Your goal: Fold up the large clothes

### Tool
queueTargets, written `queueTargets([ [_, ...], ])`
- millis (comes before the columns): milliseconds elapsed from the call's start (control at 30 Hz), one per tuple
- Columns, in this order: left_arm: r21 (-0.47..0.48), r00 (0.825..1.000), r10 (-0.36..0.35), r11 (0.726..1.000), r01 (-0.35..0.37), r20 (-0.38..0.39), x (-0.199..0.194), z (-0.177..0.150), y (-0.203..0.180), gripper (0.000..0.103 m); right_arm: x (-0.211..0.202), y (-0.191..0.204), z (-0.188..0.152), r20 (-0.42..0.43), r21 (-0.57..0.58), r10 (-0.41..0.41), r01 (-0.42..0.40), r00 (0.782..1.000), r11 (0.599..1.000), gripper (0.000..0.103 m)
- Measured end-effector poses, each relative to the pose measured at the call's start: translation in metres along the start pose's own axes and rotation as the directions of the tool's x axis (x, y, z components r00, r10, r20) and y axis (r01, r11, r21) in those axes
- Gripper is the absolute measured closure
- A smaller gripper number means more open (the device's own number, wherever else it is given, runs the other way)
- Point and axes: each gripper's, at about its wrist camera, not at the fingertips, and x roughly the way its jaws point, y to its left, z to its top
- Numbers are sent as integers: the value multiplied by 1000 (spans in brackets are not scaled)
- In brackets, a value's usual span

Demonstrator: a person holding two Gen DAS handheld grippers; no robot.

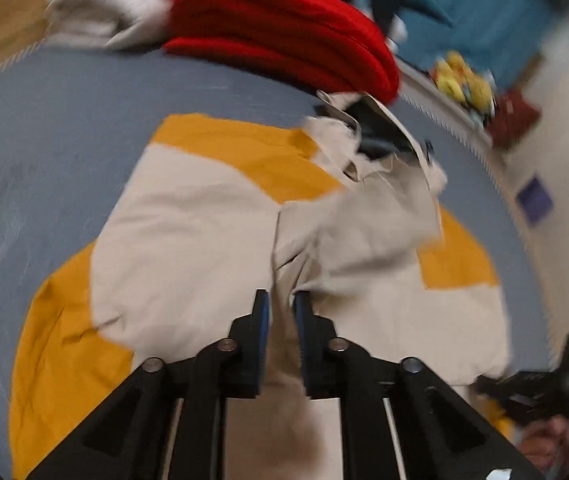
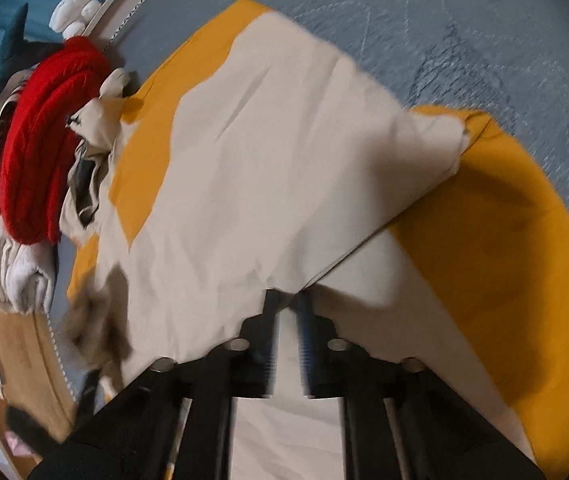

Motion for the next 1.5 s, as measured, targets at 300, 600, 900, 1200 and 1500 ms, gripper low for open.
queueTargets([
  [300,-232,989,-125,967,102,-85,14,17,53,64,-30,6,-1,123,-25,-82,86,989,996,93],
  [600,-379,986,-34,925,-31,-163,20,15,96,84,-55,52,-7,259,-235,8,55,966,970,91],
  [900,-240,977,210,951,-197,30,-35,39,92,83,-19,-2,8,118,-2,-159,161,980,987,91],
  [1200,-126,971,87,985,-117,-224,44,30,92,79,-49,48,-4,304,-176,-16,72,953,982,90],
  [1500,21,955,151,988,-151,-256,56,31,71,72,0,-1,5,104,19,-120,119,987,993,90],
])
